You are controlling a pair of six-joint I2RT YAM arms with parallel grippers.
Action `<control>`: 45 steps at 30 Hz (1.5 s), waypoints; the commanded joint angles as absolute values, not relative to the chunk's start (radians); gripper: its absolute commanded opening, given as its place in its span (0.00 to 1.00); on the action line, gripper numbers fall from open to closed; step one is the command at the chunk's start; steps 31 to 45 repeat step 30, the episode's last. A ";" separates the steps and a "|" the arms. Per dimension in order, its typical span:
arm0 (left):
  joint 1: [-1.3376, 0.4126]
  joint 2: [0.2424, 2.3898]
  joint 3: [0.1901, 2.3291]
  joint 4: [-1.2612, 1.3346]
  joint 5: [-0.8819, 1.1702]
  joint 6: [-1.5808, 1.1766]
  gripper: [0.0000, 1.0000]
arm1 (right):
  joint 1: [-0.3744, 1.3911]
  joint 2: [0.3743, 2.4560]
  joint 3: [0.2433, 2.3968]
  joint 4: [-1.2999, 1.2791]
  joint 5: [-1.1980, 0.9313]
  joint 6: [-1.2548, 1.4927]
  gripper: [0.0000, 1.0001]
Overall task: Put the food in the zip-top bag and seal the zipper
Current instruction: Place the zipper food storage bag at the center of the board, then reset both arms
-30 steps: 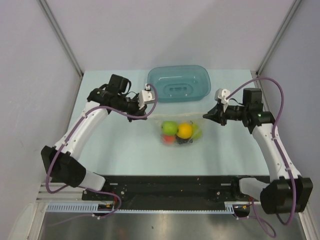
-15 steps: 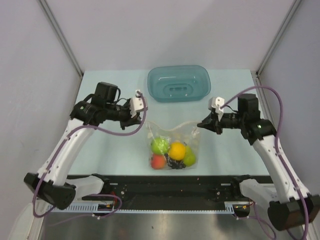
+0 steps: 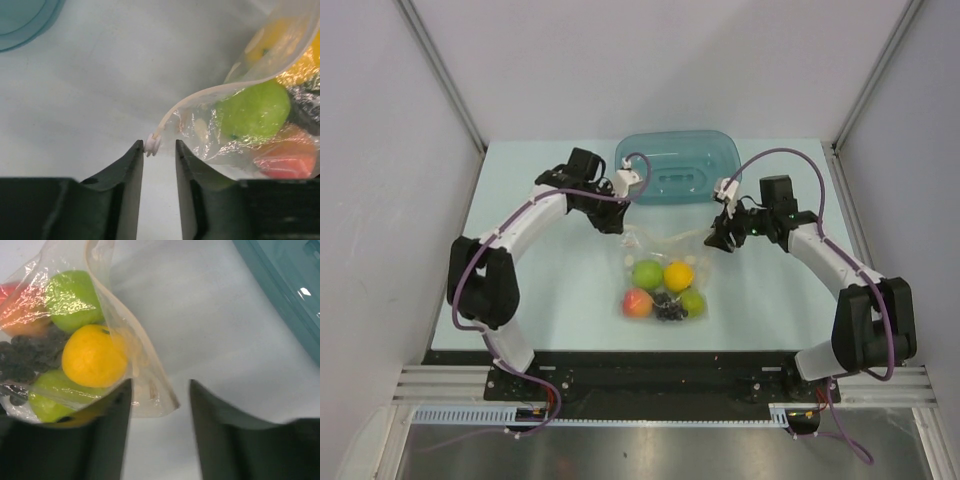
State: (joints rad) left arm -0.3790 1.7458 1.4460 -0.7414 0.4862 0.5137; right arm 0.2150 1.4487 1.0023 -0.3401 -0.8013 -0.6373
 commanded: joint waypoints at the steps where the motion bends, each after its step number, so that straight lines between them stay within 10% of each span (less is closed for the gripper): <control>1: -0.373 1.695 1.564 -0.733 0.543 0.431 0.49 | 0.189 1.394 1.011 -0.215 -0.770 -0.537 0.77; 6: -0.316 1.643 1.640 -0.770 0.574 0.347 0.99 | 0.097 1.279 1.022 -0.097 -0.765 -0.359 1.00; 22: 0.041 1.654 1.772 -0.730 0.569 0.068 1.00 | -0.380 1.402 1.143 -0.067 -0.684 -0.044 1.00; 45: 0.133 1.686 1.704 -0.710 0.465 0.038 1.00 | -0.431 1.502 1.177 -0.092 -0.657 -0.075 1.00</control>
